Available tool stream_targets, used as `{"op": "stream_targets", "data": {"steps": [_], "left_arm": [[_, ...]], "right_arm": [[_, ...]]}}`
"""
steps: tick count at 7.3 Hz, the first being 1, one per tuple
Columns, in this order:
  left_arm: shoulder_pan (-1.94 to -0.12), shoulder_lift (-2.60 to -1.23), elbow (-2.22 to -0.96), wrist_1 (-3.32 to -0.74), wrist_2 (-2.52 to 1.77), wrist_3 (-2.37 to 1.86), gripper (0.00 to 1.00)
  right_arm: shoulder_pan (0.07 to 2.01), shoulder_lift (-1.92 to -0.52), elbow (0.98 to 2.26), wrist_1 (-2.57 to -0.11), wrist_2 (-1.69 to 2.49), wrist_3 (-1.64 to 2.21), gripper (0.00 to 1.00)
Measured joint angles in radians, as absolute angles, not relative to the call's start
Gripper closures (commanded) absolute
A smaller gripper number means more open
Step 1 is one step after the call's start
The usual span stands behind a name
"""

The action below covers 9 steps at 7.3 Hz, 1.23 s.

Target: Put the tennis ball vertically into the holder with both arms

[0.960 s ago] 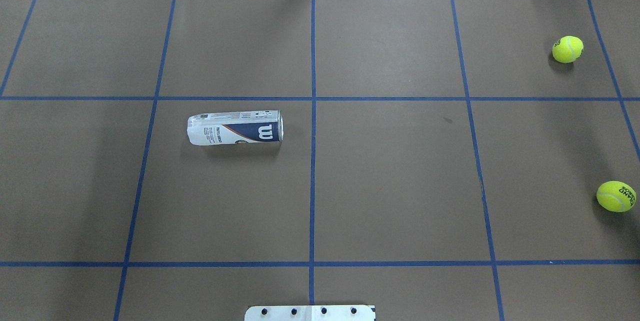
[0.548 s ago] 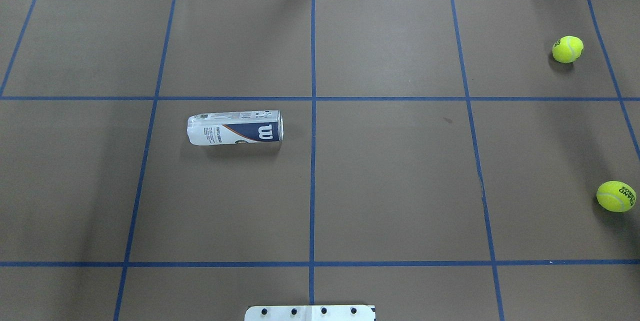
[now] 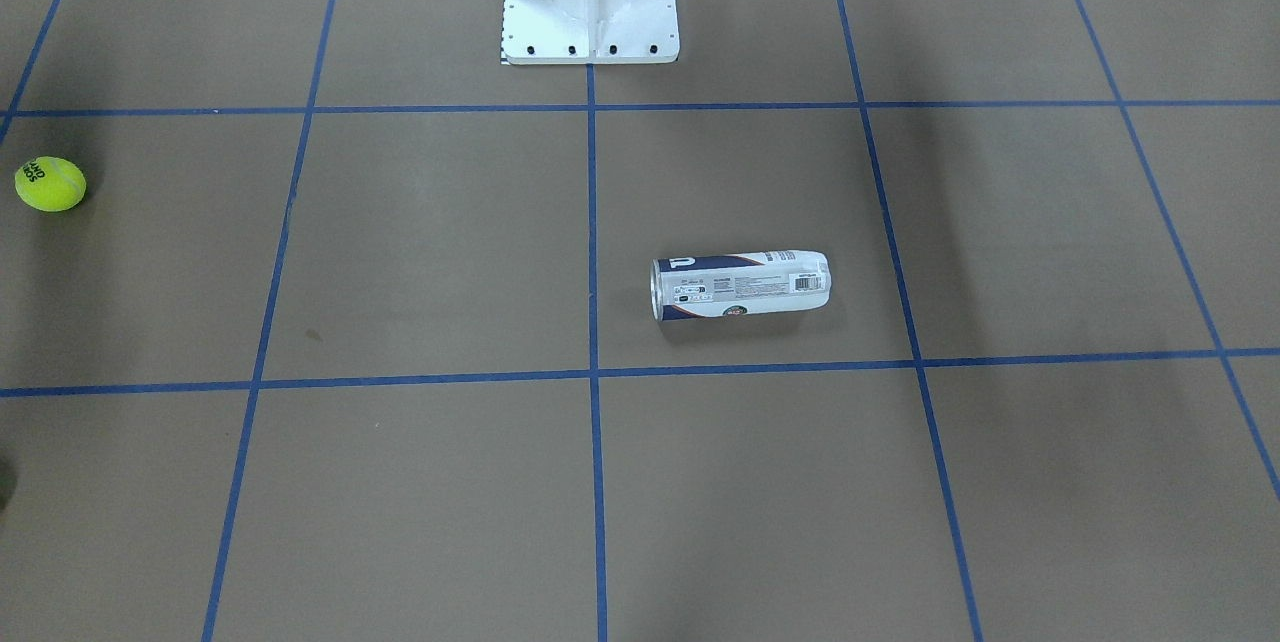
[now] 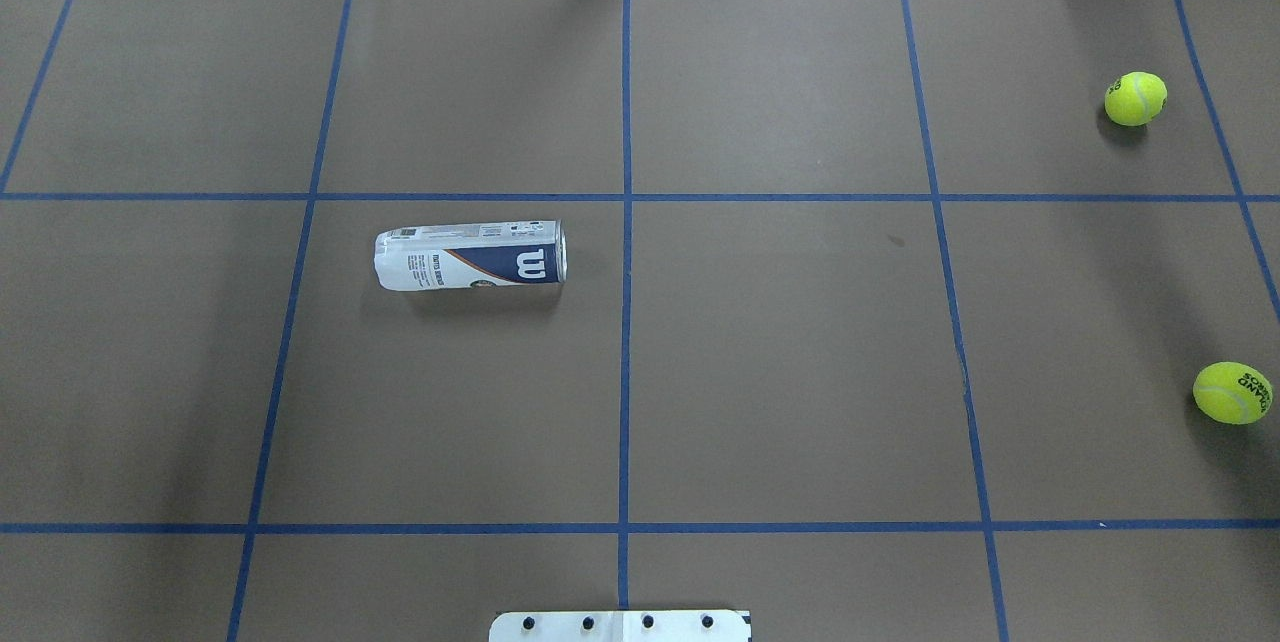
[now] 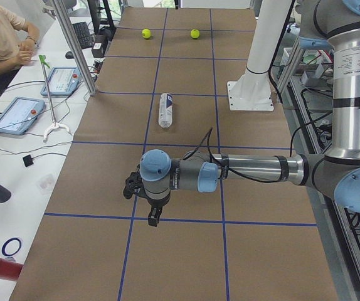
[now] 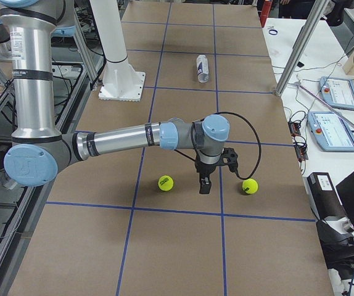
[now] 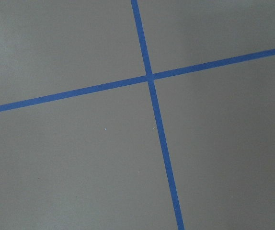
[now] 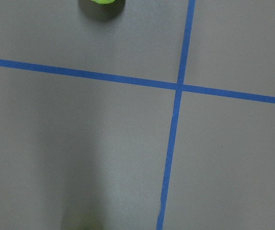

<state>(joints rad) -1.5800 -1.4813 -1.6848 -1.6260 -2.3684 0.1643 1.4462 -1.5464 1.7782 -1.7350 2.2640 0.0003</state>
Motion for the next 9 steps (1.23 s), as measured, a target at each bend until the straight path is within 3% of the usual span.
{"op": "stream_targets", "data": {"steps": [9], "left_arm": [[-1.581, -1.554, -1.748, -1.688, -2.368, 0.163, 0.0]], "right_arm": [[1.448, -1.523, 1.781, -1.609, 2.229, 0.004, 0.01]]}}
